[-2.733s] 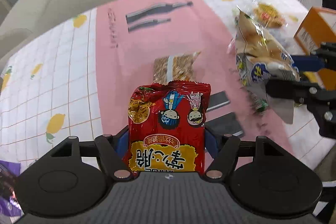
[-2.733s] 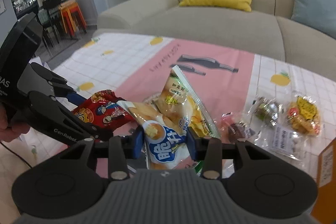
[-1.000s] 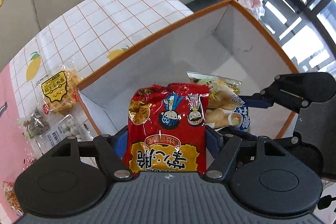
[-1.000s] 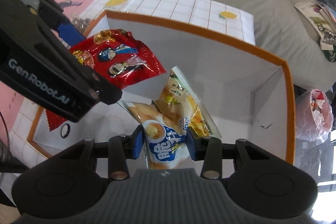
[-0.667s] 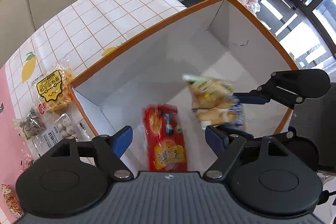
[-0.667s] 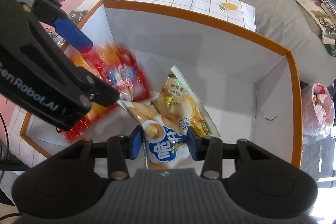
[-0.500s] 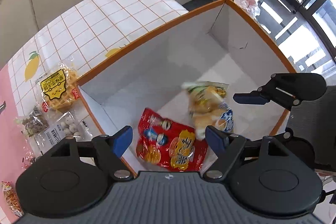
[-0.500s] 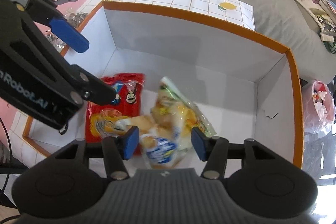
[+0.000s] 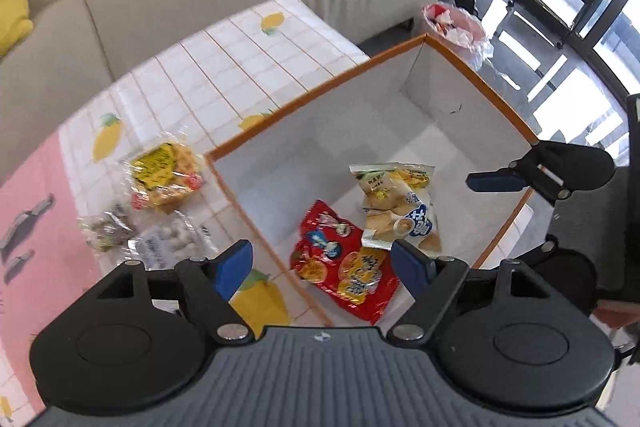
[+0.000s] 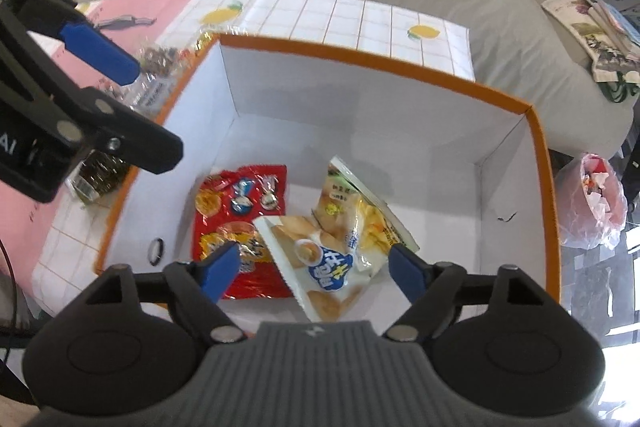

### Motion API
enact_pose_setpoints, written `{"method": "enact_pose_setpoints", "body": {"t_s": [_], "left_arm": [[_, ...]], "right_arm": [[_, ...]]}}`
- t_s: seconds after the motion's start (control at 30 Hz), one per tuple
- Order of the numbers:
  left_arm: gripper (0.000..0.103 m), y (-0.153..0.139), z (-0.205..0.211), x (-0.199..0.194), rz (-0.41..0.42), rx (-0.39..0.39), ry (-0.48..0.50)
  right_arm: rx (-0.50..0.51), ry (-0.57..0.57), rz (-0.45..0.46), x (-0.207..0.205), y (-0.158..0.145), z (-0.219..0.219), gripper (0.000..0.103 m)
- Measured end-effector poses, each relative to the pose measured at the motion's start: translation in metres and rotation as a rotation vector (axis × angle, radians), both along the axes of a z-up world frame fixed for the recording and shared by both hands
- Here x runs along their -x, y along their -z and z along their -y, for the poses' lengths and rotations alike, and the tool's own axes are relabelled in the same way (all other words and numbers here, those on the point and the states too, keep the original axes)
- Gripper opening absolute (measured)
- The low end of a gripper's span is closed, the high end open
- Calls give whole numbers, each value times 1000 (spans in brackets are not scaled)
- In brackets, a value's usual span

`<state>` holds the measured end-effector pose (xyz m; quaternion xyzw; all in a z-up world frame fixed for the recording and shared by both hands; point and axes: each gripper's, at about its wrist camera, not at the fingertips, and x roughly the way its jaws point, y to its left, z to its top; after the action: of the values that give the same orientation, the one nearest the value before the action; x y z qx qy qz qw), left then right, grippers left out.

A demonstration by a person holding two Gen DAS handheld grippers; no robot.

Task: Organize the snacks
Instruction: 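Withdraw both tools from the box back over the table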

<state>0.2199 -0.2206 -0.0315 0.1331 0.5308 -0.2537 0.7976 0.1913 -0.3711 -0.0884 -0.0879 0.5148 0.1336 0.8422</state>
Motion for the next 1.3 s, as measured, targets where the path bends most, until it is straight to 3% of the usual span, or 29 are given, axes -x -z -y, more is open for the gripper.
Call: {"method": "enact_pose_setpoints", "body": {"t_s": [0.37, 0.6, 0.87, 1.1, 1.3], "left_arm": [[92, -57, -52, 72, 272, 59, -51], [92, -58, -118, 110, 348, 103, -190], [92, -15, -193, 135, 301, 80, -384], [92, 11, -244, 145, 259, 108, -440], [92, 29, -280, 150, 254, 147, -476]], "right_arm": [[-133, 156, 185, 51, -68, -21, 81], [-210, 246, 318, 91, -87, -67, 85], [-268, 264, 337, 116, -67, -139, 85], [-240, 236, 250, 113, -29, -187, 85], [-187, 205, 242, 104, -4, -210, 85]]}}
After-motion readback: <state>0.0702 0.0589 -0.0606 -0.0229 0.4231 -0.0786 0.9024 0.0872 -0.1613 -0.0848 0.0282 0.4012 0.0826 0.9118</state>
